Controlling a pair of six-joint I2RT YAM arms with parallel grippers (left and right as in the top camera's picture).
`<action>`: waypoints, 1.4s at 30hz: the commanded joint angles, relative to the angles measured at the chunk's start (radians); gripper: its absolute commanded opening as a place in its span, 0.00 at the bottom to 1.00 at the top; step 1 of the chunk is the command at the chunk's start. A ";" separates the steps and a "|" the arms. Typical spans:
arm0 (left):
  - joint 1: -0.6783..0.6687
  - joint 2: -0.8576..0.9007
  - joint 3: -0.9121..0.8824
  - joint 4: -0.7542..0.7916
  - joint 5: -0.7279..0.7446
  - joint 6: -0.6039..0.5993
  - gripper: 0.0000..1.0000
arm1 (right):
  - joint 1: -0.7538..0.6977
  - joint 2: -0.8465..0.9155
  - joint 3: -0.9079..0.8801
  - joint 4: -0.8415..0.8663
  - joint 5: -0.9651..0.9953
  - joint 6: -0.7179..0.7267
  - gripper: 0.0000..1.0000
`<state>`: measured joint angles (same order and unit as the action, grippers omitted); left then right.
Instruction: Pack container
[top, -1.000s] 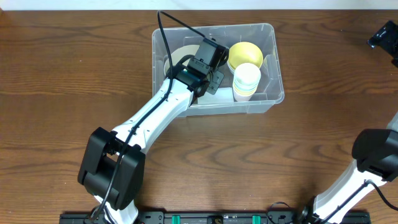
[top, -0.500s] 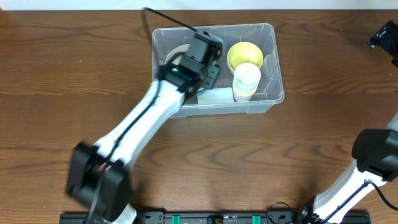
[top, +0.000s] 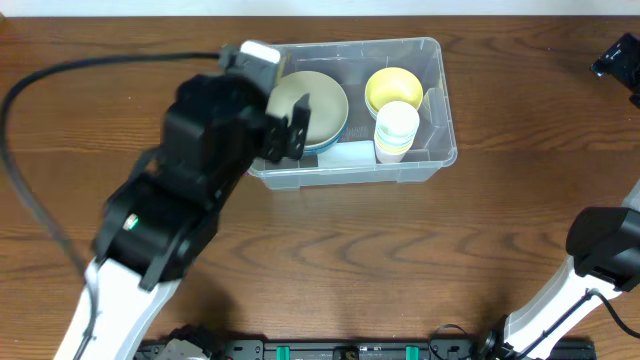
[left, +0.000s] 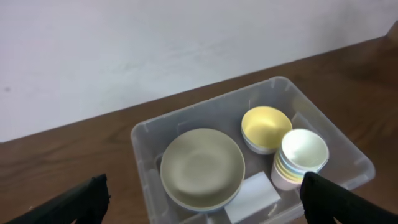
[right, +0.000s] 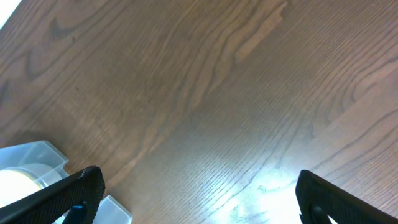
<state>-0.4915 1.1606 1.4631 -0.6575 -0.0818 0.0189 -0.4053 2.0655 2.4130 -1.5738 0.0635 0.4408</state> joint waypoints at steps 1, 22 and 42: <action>0.001 -0.069 0.003 -0.027 -0.003 -0.007 0.98 | -0.007 -0.010 0.013 0.000 0.008 0.015 0.99; 0.003 -0.313 -0.002 -0.700 -0.162 0.060 0.98 | -0.007 -0.010 0.013 0.000 0.008 0.015 0.99; 0.366 -0.996 -0.732 0.044 0.101 0.002 0.98 | -0.007 -0.010 0.013 0.000 0.008 0.015 0.99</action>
<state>-0.1490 0.2199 0.8455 -0.6937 -0.0109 0.0261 -0.4053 2.0655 2.4130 -1.5738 0.0635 0.4408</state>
